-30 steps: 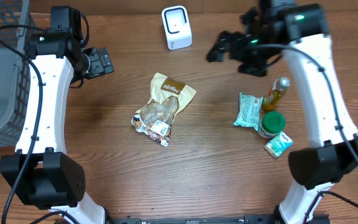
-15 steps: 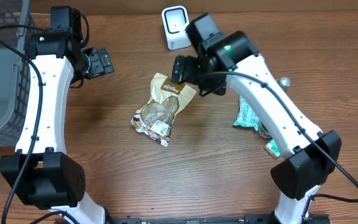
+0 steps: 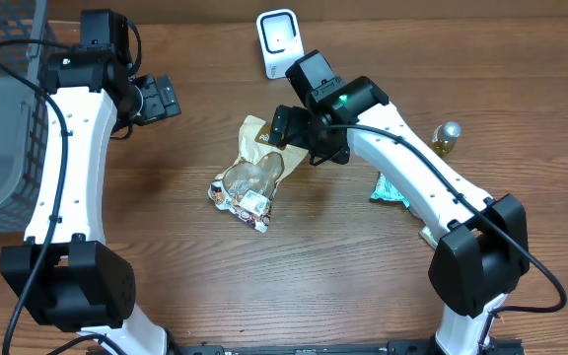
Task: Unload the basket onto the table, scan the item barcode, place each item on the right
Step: 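Move the right gripper left over the PanTree bag, then lower the right gripper onto the PanTree bag and grasp it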
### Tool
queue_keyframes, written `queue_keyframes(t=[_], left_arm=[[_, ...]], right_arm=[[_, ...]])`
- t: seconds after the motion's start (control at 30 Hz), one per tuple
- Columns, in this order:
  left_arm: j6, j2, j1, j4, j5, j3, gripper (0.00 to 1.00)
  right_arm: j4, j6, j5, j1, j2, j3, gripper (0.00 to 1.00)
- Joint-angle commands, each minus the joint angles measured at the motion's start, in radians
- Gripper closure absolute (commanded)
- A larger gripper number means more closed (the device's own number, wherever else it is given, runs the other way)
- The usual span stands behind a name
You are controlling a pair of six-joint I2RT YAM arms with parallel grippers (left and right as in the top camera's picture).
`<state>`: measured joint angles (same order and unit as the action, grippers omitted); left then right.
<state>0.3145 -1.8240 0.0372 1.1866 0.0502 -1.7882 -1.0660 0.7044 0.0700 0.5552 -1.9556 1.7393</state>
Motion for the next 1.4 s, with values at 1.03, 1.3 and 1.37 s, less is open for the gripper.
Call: queue_keyframes(t=[1.03,1.3,1.37], left_arm=[[0.000,-0.003,-0.003,0.002,0.009,0.000,0.00],[0.000,-0.003,-0.003,0.002,0.009,0.001,0.00],[0.000,-0.003,-0.003,0.002,0.009,0.000,0.00]], right_arm=[[0.093,0.006,0.080,-0.001,0.008,-0.008,0.00],[0.127,-0.007,0.098,-0.001,0.008,-0.008,0.25],[0.111,-0.009,0.096,-0.001,0.008,-0.012,0.49]])
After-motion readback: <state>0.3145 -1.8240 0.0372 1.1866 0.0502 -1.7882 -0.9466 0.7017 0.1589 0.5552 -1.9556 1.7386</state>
